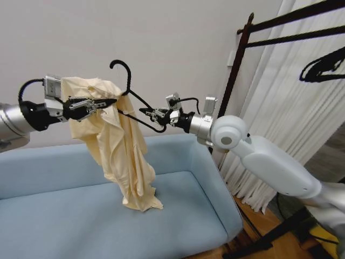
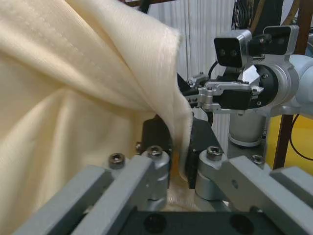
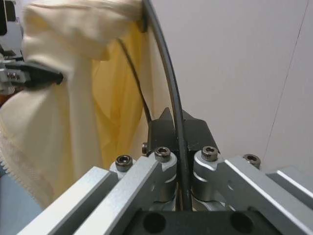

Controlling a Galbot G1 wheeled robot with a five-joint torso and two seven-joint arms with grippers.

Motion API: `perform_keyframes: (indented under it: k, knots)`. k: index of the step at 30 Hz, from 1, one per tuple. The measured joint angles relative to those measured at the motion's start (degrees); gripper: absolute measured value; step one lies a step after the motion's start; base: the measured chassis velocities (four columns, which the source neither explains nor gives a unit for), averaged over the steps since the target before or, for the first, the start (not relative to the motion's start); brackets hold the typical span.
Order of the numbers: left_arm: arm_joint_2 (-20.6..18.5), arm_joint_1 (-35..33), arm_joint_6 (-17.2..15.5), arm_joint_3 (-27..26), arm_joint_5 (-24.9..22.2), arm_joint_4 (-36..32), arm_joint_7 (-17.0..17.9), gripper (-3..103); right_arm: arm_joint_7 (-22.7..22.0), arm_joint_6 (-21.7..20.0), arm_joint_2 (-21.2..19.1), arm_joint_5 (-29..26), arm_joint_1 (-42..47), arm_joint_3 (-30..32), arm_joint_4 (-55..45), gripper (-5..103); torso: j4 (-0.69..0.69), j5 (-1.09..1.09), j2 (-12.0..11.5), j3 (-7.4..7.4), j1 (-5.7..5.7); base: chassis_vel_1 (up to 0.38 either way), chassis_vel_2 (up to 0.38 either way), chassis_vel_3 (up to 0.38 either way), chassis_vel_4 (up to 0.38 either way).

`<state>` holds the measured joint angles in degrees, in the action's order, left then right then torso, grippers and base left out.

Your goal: Pick up the clothes from the sofa and hang them on the clothes hanger.

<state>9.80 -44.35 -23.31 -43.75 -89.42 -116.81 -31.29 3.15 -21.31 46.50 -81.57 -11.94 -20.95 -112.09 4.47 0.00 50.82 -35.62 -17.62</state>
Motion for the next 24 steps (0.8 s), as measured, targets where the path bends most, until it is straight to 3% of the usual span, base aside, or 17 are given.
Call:
perform_keyframes:
  k: [2, 6, 12, 15, 21, 24]
  knots:
    - [0.15, 0.0, 0.09, 0.19, 0.15, -0.16, 0.19, 14, 0.03, -0.06, -0.23, -0.13, -0.29, 0.0, 0.01, 2, 0.0, 0.0, 0.0, 0.0, 0.0, 0.0, 0.0, 0.0, 0.0]
    - [0.86, -0.25, 0.21, 0.51, 0.94, -0.39, 0.92, 36, 0.32, -0.2, -1.22, -0.37, -1.18, -0.09, 0.18, 2, 0.0, 0.0, 0.0, 0.0, 0.0, 0.0, 0.0, 0.0, 0.0]
    - [1.48, -0.48, 0.15, 0.55, 1.37, -0.39, 0.86, 52, 0.38, -0.36, -1.27, -0.2, -2.47, -0.1, 1.4, 2, 0.0, 0.0, 0.0, 0.0, 0.0, 0.0, 0.0, 0.0, 0.0]
    - [1.7, -0.49, 0.08, 0.45, 1.51, 0.01, 0.67, 68, 0.47, -1.36, -1.44, 0.07, -4.01, -0.1, 3.43, 2, -0.01, 0.0, 0.0, 0.0, 0.0, 0.0, 0.0, 0.0, 0.0]
    - [1.91, -0.46, 0.1, 0.33, 2.13, 1.67, 0.37, 84, 0.75, -2.06, -2.22, 0.01, -5.79, 0.01, 5.49, 2, 0.0, 0.0, 0.0, 0.0, 0.0, 0.0, 0.0, 0.0, 0.0]
    - [2.07, -0.4, 0.28, 0.32, 2.64, 2.94, 0.47, 98, 0.94, -2.16, -2.61, -0.18, -6.33, 0.28, 5.72, 2, 0.0, 0.0, 0.0, 0.0, 0.0, 0.0, 0.0, 0.0, 0.0]
